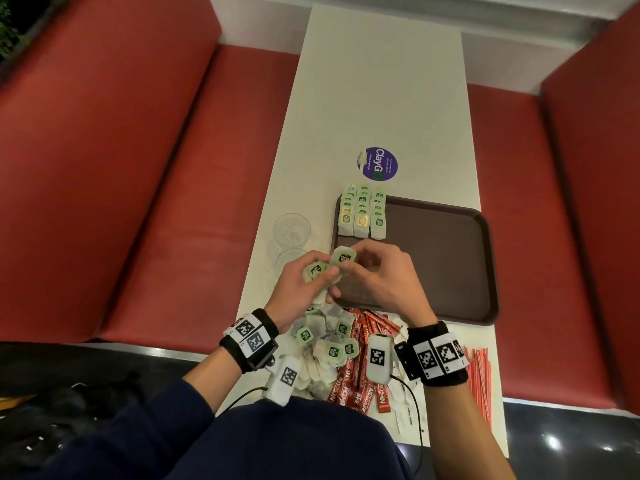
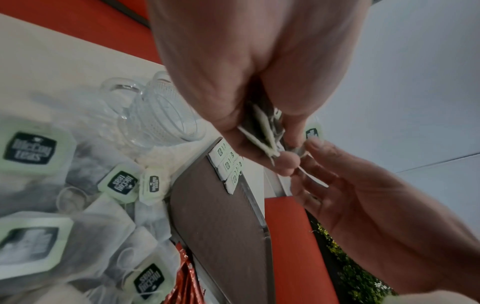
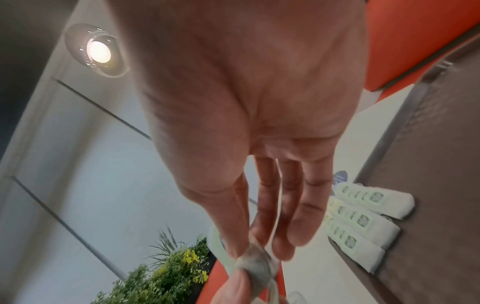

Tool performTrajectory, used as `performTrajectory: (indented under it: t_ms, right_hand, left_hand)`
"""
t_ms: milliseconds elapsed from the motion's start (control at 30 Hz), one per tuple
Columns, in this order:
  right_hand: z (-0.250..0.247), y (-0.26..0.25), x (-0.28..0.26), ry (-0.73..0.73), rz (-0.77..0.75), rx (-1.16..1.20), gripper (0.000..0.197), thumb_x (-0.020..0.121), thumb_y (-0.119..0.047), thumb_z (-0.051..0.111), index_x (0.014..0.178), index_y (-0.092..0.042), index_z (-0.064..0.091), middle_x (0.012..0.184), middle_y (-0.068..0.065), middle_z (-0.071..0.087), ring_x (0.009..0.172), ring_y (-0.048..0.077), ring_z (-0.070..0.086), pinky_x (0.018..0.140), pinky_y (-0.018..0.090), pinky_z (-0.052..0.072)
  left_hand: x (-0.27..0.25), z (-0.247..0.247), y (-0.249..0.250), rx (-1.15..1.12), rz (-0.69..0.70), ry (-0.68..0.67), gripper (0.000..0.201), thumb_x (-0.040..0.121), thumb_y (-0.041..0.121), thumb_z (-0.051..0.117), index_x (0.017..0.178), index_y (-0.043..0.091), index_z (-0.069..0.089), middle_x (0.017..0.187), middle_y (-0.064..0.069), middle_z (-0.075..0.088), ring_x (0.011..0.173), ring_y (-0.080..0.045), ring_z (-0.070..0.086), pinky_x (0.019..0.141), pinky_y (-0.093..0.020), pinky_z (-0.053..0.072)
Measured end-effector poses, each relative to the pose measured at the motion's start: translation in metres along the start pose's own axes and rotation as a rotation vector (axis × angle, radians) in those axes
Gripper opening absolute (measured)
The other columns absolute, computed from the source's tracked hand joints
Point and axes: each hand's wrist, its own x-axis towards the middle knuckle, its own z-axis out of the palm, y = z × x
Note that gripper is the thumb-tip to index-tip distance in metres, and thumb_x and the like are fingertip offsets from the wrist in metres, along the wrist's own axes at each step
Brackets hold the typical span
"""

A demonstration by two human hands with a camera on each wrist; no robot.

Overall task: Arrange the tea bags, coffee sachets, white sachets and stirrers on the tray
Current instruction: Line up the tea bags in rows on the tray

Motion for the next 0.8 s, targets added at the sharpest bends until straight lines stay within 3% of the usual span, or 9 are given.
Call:
performTrajectory:
  t_ms: [100, 167, 267, 333, 400, 500, 667, 800]
  right_hand:
    - [0.004, 0.016, 0.009, 0.053, 0.012, 0.054, 0.003, 0.096, -0.03, 0.083, 0.095, -0.031, 0.08, 0.088, -0.015, 0.078, 0.086, 0.002, 0.073, 0.077, 0.015, 0.054]
    - [0.005, 0.031, 0.022, 0.163, 0.035, 0.045, 0.004, 0.097, -0.029, 0.083, 0.098, -0.031, 0.079, 0.088, -0.015, 0.078, 0.086, -0.001, 0.072, 0.077, 0.013, 0.054]
    - [0.006, 0.057, 0.051, 0.284, 0.09, -0.014, 0.013, 0.098, -0.025, 0.082, 0.106, -0.022, 0.073, 0.088, -0.016, 0.074, 0.083, -0.006, 0.069, 0.074, 0.008, 0.05]
    - [0.011, 0.073, 0.073, 0.229, 0.135, -0.05, 0.019, 0.098, -0.022, 0.082, 0.112, -0.018, 0.07, 0.09, -0.014, 0.071, 0.083, -0.001, 0.069, 0.078, 0.01, 0.052]
    - [0.019, 0.088, 0.095, 0.128, 0.155, -0.104, 0.021, 0.098, -0.021, 0.082, 0.115, -0.018, 0.07, 0.093, -0.008, 0.072, 0.094, 0.014, 0.071, 0.084, 0.023, 0.056]
    - [0.032, 0.101, 0.122, 0.03, 0.136, -0.189, 0.019, 0.097, -0.021, 0.083, 0.106, -0.026, 0.066, 0.086, -0.011, 0.073, 0.104, 0.028, 0.07, 0.092, 0.037, 0.056]
    - [0.045, 0.106, 0.145, 0.085, 0.164, -0.179, 0.019, 0.097, -0.015, 0.08, 0.109, -0.02, 0.066, 0.093, 0.002, 0.076, 0.098, 0.026, 0.073, 0.095, 0.04, 0.059]
    - [0.052, 0.105, 0.146, 0.15, 0.152, -0.196, 0.023, 0.098, -0.011, 0.077, 0.115, -0.019, 0.064, 0.086, -0.004, 0.072, 0.092, 0.021, 0.07, 0.093, 0.038, 0.058]
  left_hand:
    - [0.002, 0.0, -0.001, -0.003, -0.017, 0.035, 0.019, 0.102, 0.025, 0.076, 0.119, 0.017, 0.072, 0.1, -0.024, 0.077, 0.076, -0.039, 0.072, 0.07, -0.041, 0.061]
    - [0.0, -0.002, 0.001, -0.024, -0.017, 0.071, 0.016, 0.103, 0.022, 0.075, 0.116, 0.014, 0.073, 0.111, -0.019, 0.076, 0.078, -0.036, 0.074, 0.067, -0.035, 0.059]
    - [-0.003, -0.009, 0.001, -0.07, -0.038, 0.101, 0.015, 0.102, 0.019, 0.075, 0.114, 0.009, 0.073, 0.126, -0.005, 0.07, 0.081, -0.036, 0.075, 0.068, -0.038, 0.06]
    - [-0.005, -0.016, -0.002, -0.077, -0.043, 0.112, 0.014, 0.103, 0.017, 0.074, 0.114, 0.008, 0.073, 0.131, -0.006, 0.066, 0.08, -0.036, 0.074, 0.067, -0.036, 0.058]
    - [-0.007, -0.022, -0.003, -0.081, -0.052, 0.114, 0.013, 0.103, 0.017, 0.074, 0.113, 0.008, 0.073, 0.134, -0.009, 0.064, 0.08, -0.036, 0.074, 0.066, -0.036, 0.058]
    - [-0.011, -0.029, -0.002, -0.073, -0.059, 0.139, 0.012, 0.103, 0.016, 0.073, 0.112, 0.009, 0.073, 0.133, -0.013, 0.066, 0.079, -0.035, 0.074, 0.065, -0.034, 0.058]
    - [-0.013, -0.036, 0.0, -0.074, -0.054, 0.174, 0.014, 0.103, 0.017, 0.074, 0.114, 0.008, 0.072, 0.129, -0.018, 0.068, 0.08, -0.036, 0.075, 0.066, -0.035, 0.059]
    - [-0.016, -0.041, 0.001, -0.077, -0.062, 0.186, 0.015, 0.103, 0.017, 0.074, 0.115, 0.009, 0.072, 0.126, -0.021, 0.069, 0.081, -0.036, 0.075, 0.068, -0.038, 0.059]
